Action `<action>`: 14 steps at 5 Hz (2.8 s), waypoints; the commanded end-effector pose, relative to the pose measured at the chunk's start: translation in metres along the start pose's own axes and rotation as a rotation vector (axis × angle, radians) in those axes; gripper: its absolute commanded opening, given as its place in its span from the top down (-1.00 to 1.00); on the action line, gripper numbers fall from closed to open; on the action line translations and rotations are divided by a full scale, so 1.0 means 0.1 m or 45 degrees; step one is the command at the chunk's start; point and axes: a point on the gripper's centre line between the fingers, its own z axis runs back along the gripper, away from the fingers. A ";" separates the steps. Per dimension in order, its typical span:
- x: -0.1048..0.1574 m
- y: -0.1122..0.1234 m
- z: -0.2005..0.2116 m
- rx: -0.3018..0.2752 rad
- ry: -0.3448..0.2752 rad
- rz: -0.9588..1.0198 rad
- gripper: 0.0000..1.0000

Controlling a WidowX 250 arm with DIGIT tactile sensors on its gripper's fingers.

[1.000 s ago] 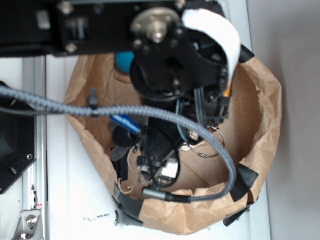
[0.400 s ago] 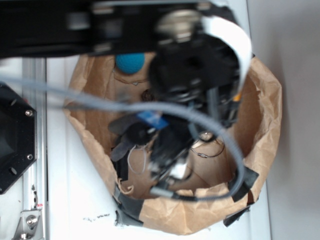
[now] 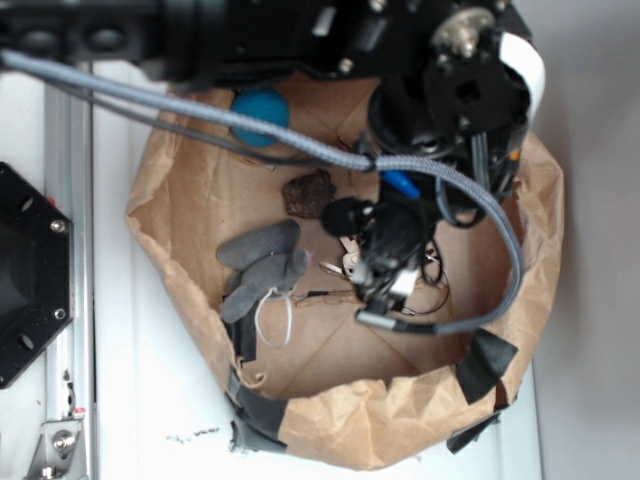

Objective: Grab the silver keys.

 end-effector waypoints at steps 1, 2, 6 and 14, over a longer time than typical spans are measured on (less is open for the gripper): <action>-0.09 -0.11 0.06 0.054 -0.058 -0.129 -1.00; -0.13 -0.06 -0.04 0.082 -0.035 -0.116 -1.00; 0.02 -0.07 -0.36 0.116 -0.036 -0.157 -1.00; 0.28 -0.17 -0.68 0.093 -0.040 -0.136 -1.00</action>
